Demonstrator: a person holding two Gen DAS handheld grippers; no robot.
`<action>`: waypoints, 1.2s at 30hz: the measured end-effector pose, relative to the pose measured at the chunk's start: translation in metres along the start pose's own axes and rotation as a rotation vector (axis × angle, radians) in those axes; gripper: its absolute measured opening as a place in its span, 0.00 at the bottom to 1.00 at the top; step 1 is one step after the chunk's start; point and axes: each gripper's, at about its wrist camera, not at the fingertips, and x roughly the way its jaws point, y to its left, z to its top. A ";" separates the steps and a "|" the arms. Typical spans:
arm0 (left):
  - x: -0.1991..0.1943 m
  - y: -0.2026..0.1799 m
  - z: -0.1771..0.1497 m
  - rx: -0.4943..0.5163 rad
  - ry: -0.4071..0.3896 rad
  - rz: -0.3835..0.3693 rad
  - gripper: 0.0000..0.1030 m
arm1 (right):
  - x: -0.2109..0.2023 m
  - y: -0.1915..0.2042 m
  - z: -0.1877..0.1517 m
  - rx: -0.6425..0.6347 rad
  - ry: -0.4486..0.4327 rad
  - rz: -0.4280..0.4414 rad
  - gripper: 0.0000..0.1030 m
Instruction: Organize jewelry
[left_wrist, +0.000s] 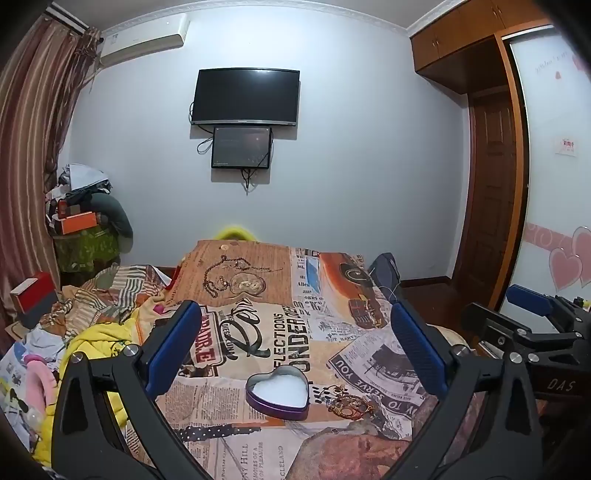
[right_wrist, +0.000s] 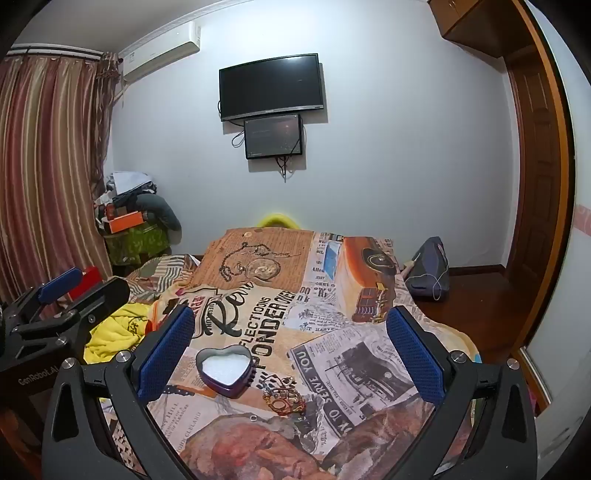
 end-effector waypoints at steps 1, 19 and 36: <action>0.000 0.000 0.000 0.000 -0.001 0.000 1.00 | 0.000 0.000 0.000 0.004 -0.009 0.002 1.00; 0.004 0.003 -0.010 -0.007 0.011 -0.004 1.00 | 0.001 0.001 -0.002 0.003 0.010 0.005 1.00; 0.002 0.004 -0.007 -0.010 0.016 -0.002 1.00 | 0.003 0.002 -0.003 0.001 0.015 0.005 1.00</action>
